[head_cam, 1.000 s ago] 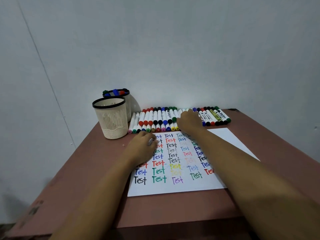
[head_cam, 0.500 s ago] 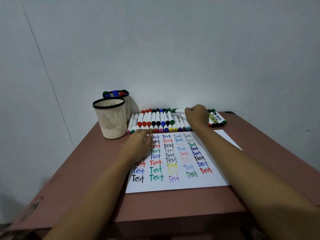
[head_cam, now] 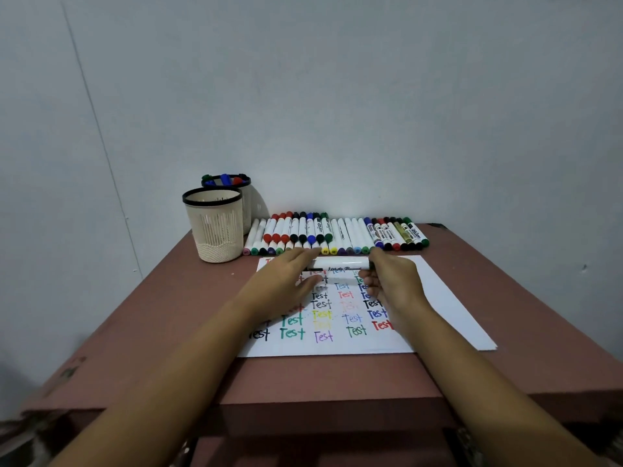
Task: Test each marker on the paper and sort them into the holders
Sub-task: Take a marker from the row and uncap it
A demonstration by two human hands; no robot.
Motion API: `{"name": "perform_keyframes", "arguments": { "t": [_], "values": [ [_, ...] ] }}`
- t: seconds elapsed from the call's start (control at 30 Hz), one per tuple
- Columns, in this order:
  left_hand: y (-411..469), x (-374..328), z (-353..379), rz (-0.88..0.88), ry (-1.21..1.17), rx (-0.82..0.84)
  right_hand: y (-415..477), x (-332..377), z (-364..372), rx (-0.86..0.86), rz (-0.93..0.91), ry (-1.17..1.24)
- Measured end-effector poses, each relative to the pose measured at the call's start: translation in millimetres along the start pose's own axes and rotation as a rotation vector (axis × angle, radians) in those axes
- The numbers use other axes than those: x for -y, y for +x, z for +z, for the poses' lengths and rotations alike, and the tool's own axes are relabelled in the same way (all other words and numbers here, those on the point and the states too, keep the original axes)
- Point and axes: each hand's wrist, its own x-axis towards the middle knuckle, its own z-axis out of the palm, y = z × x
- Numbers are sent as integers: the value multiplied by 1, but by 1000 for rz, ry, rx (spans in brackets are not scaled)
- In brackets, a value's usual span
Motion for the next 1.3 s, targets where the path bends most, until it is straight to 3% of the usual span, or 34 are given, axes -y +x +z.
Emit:
{"name": "perform_keyframes", "arguments": {
  "t": [0.13,0.23,0.33,0.53,0.8,0.9,1.0,1.13,1.2,1.3],
  "values": [
    [1,-6,-1,-21,-20,37,-3,3,-2,29,103,197],
    [2,-10,1,-18,-44,20,-5,1,-2,162,126,320],
    [2,-15,2,31,-51,-33,-6,-4,3,290,83,223],
    [2,-24,0,48,-62,-49,-4,-7,8,319,-37,104],
    [2,-25,0,-123,-498,-88,0,-8,9,394,-185,135],
    [2,-23,-1,-170,-532,-101,0,-8,8,373,-206,95],
    [2,-20,-2,-239,-469,-104,-1,-6,8,329,-163,139],
    [3,-16,-6,-316,-404,-106,-1,1,2,211,18,482],
    [5,-12,-6,-345,-414,-162,-2,1,-1,240,81,596],
    [6,-4,-4,-448,-547,-221,-5,1,-7,288,89,571]
  ]
}}
